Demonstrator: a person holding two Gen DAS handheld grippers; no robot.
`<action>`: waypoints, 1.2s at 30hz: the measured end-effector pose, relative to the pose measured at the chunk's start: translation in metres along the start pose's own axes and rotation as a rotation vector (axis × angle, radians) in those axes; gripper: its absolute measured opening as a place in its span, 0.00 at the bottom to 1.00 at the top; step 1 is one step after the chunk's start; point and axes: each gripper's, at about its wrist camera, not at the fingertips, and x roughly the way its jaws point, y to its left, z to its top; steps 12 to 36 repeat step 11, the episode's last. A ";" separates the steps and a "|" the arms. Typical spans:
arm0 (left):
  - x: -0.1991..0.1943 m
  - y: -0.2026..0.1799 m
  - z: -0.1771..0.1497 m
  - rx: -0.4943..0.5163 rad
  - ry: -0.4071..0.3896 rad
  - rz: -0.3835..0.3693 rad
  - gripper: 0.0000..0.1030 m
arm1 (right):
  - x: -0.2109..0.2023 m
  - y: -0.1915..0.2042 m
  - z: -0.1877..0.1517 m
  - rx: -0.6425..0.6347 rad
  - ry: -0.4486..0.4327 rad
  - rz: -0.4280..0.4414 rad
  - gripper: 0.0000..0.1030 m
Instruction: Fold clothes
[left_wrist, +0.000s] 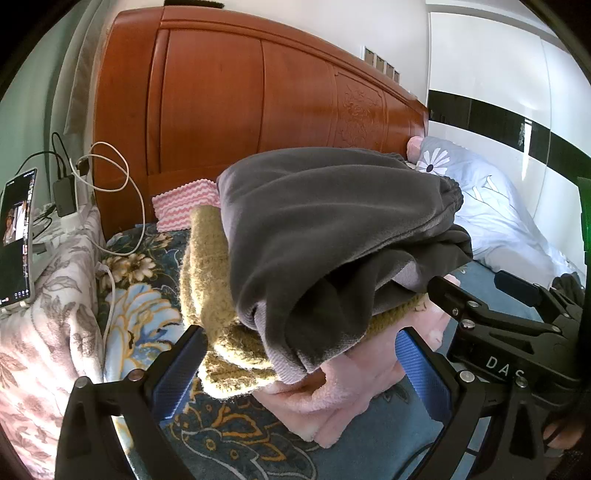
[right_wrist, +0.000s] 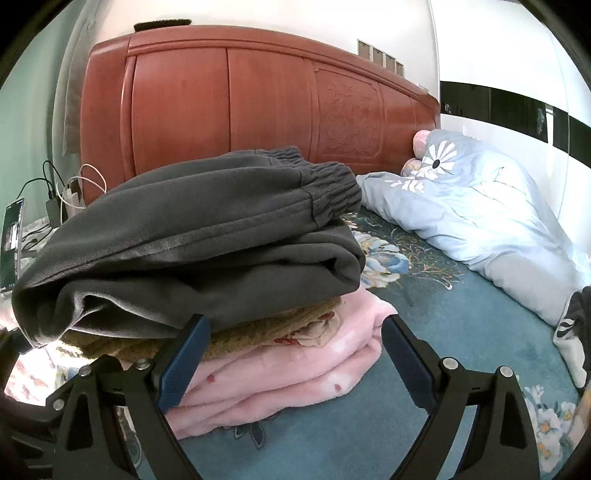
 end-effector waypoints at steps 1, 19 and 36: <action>0.000 0.000 0.000 0.000 0.000 0.001 1.00 | 0.000 0.000 0.000 0.000 0.000 0.000 0.92; -0.002 0.000 0.000 0.001 -0.002 0.003 1.00 | 0.002 -0.001 0.000 -0.004 0.007 -0.002 0.92; -0.002 0.000 0.000 0.001 -0.002 0.003 1.00 | 0.002 -0.001 0.000 -0.004 0.007 -0.002 0.92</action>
